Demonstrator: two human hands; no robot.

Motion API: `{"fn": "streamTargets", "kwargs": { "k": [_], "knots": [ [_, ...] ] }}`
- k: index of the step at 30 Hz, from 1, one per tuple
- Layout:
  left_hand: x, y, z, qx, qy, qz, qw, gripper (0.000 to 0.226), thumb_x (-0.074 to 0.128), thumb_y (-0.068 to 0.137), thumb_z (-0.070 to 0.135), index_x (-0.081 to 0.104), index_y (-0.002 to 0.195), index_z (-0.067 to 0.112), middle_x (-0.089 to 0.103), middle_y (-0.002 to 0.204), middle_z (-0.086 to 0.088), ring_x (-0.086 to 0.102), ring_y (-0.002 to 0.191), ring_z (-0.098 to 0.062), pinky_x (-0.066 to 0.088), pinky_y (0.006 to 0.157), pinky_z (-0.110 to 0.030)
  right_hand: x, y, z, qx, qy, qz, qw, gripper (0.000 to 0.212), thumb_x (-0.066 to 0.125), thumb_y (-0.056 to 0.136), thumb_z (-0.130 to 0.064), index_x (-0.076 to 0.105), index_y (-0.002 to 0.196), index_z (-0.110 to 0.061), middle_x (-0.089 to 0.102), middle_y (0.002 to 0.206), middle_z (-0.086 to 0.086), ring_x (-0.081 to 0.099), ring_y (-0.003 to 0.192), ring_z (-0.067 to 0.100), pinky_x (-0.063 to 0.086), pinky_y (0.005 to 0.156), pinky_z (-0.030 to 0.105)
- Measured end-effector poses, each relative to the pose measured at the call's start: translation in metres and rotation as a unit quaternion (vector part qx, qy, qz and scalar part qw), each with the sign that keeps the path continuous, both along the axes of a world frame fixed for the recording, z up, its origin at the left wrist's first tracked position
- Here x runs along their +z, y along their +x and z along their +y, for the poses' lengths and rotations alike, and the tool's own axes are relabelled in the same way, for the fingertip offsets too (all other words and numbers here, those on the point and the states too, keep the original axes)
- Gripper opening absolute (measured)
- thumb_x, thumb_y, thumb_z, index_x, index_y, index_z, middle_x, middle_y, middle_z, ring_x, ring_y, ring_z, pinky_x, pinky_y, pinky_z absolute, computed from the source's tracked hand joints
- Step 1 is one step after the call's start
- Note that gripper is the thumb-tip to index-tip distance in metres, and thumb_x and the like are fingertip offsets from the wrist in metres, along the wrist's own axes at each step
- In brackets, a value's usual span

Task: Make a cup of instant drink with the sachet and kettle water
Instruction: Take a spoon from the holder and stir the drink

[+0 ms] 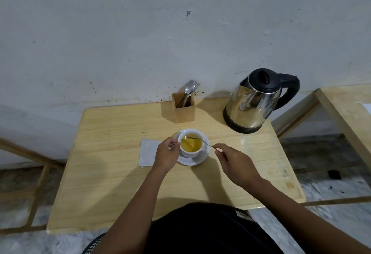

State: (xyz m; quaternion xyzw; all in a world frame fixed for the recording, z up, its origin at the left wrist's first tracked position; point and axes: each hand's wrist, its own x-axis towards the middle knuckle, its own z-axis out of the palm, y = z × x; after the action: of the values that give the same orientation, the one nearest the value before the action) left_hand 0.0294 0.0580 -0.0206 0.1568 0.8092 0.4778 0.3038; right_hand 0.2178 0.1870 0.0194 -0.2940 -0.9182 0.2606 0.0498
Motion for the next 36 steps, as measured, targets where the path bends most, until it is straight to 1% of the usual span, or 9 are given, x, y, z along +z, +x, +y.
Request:
{"fn": "streamTargets", "kwargs": {
  "k": [4,6,8,13,19,22,26,32,36],
  "knots": [
    [0.002,0.0,0.0,0.0,0.002,-0.004,1.0,0.007,0.057,0.093,0.019,0.063,0.091,0.017,0.061,0.085,0.012,0.061,0.085,-0.019,0.056,0.083,-0.053,-0.006,0.005,-0.009,-0.036,0.006,0.02,0.999,0.028,0.043,0.101,-0.033,0.055,0.126,-0.029,0.07,0.09,-0.007,0.065,0.08,0.018,0.034,0.06,0.028],
    [0.003,0.001,0.0,0.0,0.001,-0.005,1.0,0.007,0.057,0.093,0.018,0.064,0.091,0.017,0.06,0.084,0.013,0.061,0.083,-0.018,0.056,0.082,-0.053,-0.009,0.006,-0.012,-0.054,0.002,0.039,0.998,0.027,0.045,0.101,-0.032,0.056,0.125,-0.029,0.064,0.078,-0.011,0.061,0.072,0.015,0.033,0.058,0.027],
    [0.005,0.001,0.0,-0.001,-0.001,-0.006,1.0,0.007,0.057,0.093,0.018,0.064,0.091,0.016,0.06,0.084,0.013,0.06,0.082,-0.018,0.056,0.083,-0.052,-0.013,0.005,-0.014,-0.064,-0.004,0.047,0.997,0.026,0.046,0.1,-0.032,0.057,0.124,-0.029,0.053,0.067,-0.017,0.053,0.063,0.009,0.033,0.056,0.026],
    [0.005,0.0,0.0,-0.003,-0.006,-0.008,1.0,0.008,0.057,0.093,0.019,0.064,0.093,0.016,0.061,0.085,0.013,0.06,0.083,-0.019,0.056,0.085,-0.05,-0.017,0.005,-0.018,-0.087,-0.009,0.061,0.994,0.026,0.048,0.1,-0.031,0.058,0.123,-0.029,0.046,0.057,-0.021,0.046,0.055,0.003,0.031,0.051,0.02],
    [0.004,-0.001,-0.001,-0.007,-0.007,-0.002,1.0,0.008,0.058,0.093,0.018,0.064,0.093,0.014,0.06,0.086,0.012,0.06,0.087,-0.02,0.055,0.085,-0.052,-0.014,0.0,-0.02,-0.115,-0.003,0.077,0.99,0.024,0.051,0.099,-0.031,0.061,0.12,-0.029,0.046,0.054,-0.02,0.046,0.051,0.003,0.027,0.049,0.016],
    [0.003,-0.001,-0.001,-0.005,-0.006,-0.002,1.0,0.009,0.058,0.093,0.018,0.064,0.093,0.012,0.059,0.084,0.011,0.06,0.086,-0.02,0.055,0.085,-0.053,-0.013,-0.002,-0.021,-0.111,-0.017,0.087,0.99,0.024,0.049,0.099,-0.032,0.06,0.121,-0.03,0.046,0.054,-0.019,0.049,0.053,-0.005,0.027,0.05,0.016],
    [0.002,0.0,-0.001,-0.006,-0.004,0.0,1.0,0.011,0.058,0.093,0.018,0.065,0.094,0.01,0.059,0.084,0.011,0.06,0.086,-0.021,0.055,0.084,-0.054,-0.014,0.001,-0.024,-0.097,-0.035,0.096,0.99,0.026,0.048,0.1,-0.033,0.06,0.123,-0.03,0.048,0.056,-0.017,0.05,0.055,-0.004,0.03,0.052,0.017],
    [0.004,0.001,0.0,-0.005,-0.001,0.0,1.0,0.012,0.057,0.093,0.019,0.065,0.094,0.009,0.059,0.082,0.01,0.06,0.086,-0.021,0.055,0.084,-0.054,-0.017,0.002,-0.028,-0.115,-0.037,0.105,0.987,0.026,0.049,0.1,-0.031,0.065,0.12,-0.027,0.054,0.065,-0.023,0.053,0.062,-0.001,0.036,0.058,0.016],
    [0.003,0.001,-0.001,-0.004,-0.004,0.007,1.0,0.017,0.057,0.094,0.021,0.065,0.096,0.007,0.06,0.082,0.009,0.062,0.086,-0.023,0.056,0.081,-0.054,-0.018,0.004,-0.029,-0.113,-0.072,0.094,0.986,0.025,0.048,0.1,-0.034,0.066,0.116,-0.028,0.054,0.061,-0.022,0.054,0.062,-0.005,0.035,0.057,0.015]
  ]
}}
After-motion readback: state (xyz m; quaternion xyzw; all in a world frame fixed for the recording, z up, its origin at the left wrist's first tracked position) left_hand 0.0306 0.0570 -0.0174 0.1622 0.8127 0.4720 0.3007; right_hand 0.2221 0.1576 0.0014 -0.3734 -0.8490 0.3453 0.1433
